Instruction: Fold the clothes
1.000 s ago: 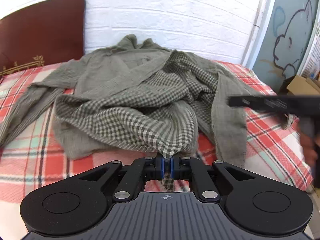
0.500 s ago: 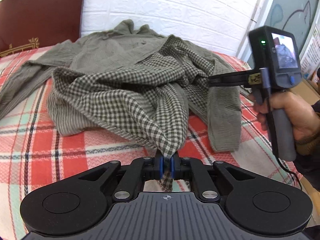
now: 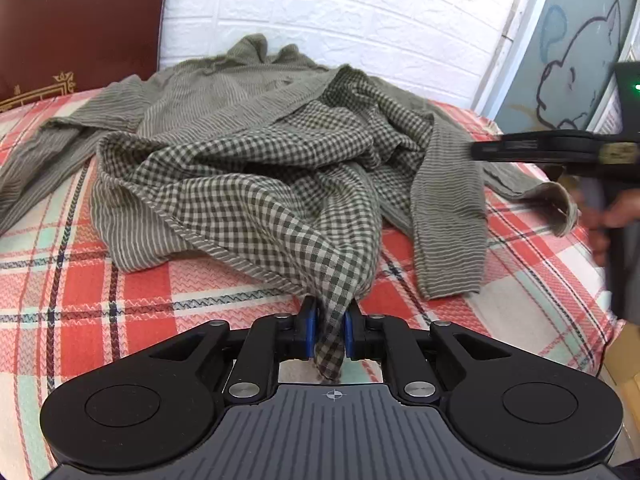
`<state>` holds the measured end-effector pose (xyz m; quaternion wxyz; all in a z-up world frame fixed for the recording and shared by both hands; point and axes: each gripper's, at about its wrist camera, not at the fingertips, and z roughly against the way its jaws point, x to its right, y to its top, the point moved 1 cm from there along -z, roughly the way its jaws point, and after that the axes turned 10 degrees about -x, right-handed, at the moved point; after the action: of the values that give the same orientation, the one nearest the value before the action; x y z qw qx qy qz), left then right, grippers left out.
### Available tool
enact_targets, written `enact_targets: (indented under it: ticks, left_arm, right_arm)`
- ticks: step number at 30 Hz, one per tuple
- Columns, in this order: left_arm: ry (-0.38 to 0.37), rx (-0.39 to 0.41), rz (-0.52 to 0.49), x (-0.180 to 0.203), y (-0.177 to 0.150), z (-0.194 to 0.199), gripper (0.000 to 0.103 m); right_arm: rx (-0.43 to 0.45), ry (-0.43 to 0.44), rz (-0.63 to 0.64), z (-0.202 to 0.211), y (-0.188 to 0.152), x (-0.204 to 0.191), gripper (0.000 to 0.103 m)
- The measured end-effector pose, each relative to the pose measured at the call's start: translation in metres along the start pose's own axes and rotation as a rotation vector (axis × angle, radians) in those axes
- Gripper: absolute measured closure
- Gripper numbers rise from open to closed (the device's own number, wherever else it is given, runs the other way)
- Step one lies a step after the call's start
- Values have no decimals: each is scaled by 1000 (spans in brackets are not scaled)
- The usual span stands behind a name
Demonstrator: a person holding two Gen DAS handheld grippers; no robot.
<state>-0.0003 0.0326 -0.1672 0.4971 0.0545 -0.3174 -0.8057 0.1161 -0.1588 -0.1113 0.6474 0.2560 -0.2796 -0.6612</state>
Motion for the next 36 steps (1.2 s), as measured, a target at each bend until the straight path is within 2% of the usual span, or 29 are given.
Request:
enact_targets:
  ticks: [3, 6, 8, 10, 12, 13, 17, 24, 28, 31, 34, 35, 36]
  left_arm:
    - [7, -10, 22, -4, -3, 1, 75]
    - [11, -19, 41, -8, -5, 1, 75]
    - [7, -23, 46, -11, -5, 0, 73]
    - [1, -28, 45, -13, -4, -1, 73]
    - [-5, -32, 41, -16, -3, -3, 72]
    - [-7, -34, 41, -17, -2, -4, 72]
    - [-14, -38, 43, -17, 2, -7, 71]
    - [-42, -28, 32, -10, 9, -3, 71]
    - [-41, -21, 12, -2, 11, 0, 70]
    - [-30, -30, 3, 2, 10, -1, 67]
    - [-12, -42, -8, 6, 9, -2, 63]
    - [-3, -45, -15, 8, 7, 0, 60]
    - [7, -47, -24, 9, 6, 1, 57]
  right_arm:
    - [52, -100, 54, -19, 4, -27, 50]
    - [88, -216, 103, -35, 8, -39, 48]
    - [80, -241, 75, -43, 11, -31, 51]
    - [37, -218, 19, -48, 13, -16, 63]
    - [6, -183, -34, -46, 11, -1, 96]
    - [-5, -163, -62, -44, 10, 7, 98]
    - [7, -116, -128, -24, 7, 28, 101]
    - [62, -120, -229, 17, -6, 70, 101]
    - [13, -147, -273, 30, -32, 103, 101]
    - [-86, -159, -291, 26, -61, 118, 100]
    - [-128, -176, -281, 28, -83, 123, 95]
    - [-133, -174, -274, 31, -89, 123, 91]
    - [-110, -143, -254, 39, -89, 118, 90]
